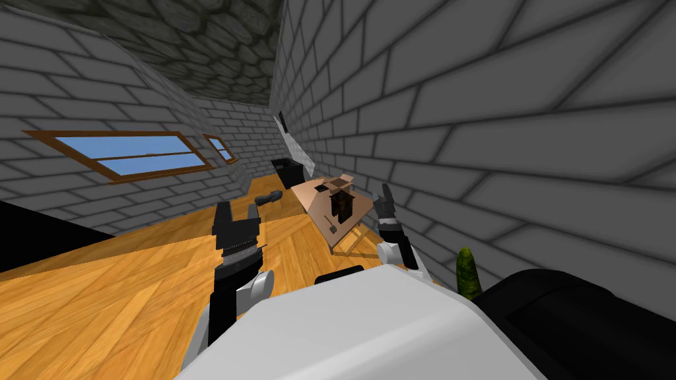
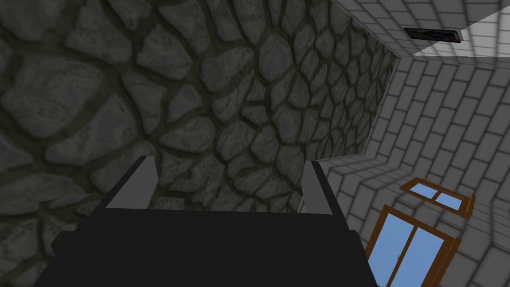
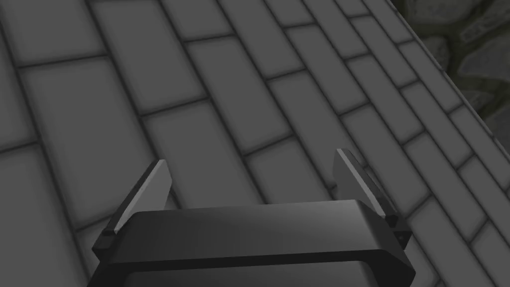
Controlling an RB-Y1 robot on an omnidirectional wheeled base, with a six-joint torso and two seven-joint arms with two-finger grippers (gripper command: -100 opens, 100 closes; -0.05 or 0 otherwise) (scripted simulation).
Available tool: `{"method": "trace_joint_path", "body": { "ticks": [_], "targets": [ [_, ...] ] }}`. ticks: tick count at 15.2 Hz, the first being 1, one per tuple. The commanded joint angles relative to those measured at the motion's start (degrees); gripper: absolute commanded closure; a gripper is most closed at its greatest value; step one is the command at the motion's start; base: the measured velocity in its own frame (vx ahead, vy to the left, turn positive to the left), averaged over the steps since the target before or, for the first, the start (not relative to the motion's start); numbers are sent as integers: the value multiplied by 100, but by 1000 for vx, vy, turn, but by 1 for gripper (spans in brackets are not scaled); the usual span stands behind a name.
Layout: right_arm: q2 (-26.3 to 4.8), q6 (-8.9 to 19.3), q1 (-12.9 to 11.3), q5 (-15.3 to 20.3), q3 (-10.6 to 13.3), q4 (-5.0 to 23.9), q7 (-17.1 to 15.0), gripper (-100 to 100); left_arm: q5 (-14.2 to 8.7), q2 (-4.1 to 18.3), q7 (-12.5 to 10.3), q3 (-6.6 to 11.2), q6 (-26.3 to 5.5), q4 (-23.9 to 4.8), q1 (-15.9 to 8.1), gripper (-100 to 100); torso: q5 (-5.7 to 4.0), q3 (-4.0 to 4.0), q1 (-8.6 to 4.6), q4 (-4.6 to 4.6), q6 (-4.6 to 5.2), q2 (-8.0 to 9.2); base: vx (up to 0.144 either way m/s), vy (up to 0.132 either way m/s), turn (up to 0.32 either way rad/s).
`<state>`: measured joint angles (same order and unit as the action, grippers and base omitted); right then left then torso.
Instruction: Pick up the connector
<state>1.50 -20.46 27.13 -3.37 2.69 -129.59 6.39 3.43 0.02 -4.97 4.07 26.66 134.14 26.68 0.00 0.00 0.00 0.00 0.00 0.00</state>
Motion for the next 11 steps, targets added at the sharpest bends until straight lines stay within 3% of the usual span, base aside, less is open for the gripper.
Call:
{"method": "trace_joint_path", "body": {
  "ticks": [1, 2, 6, 11],
  "targets": [
    [-257, 6, 12, 13, 4, 59, 15, -100, 0, 0, 0, 0, 0, 0, 0, 0, 0, 0, 0, 0, 0, 0, -4, 20, 30],
    [-257, 6, 12, 13, 4, 59, 15, -100, 0, 0, 0, 0, 0, 0, 0, 0, 0, 1, 3, 0, -1, 1, -8, 31, 35],
    [-828, 29, 59, 64, 22, 295, 76, -100, 0, -1, 0, -1, 0, 0, 0, 0, 6, 3, 27, 1, -1, 5, -12, 69, 62],
    [-1254, 53, 108, 117, 43, 540, 139, -100, 0, -1, 0, -1, 0, 0, -1, 0, 8, 3, 37, 1, -3, 6, -13, 84, 80]
  ]
}}
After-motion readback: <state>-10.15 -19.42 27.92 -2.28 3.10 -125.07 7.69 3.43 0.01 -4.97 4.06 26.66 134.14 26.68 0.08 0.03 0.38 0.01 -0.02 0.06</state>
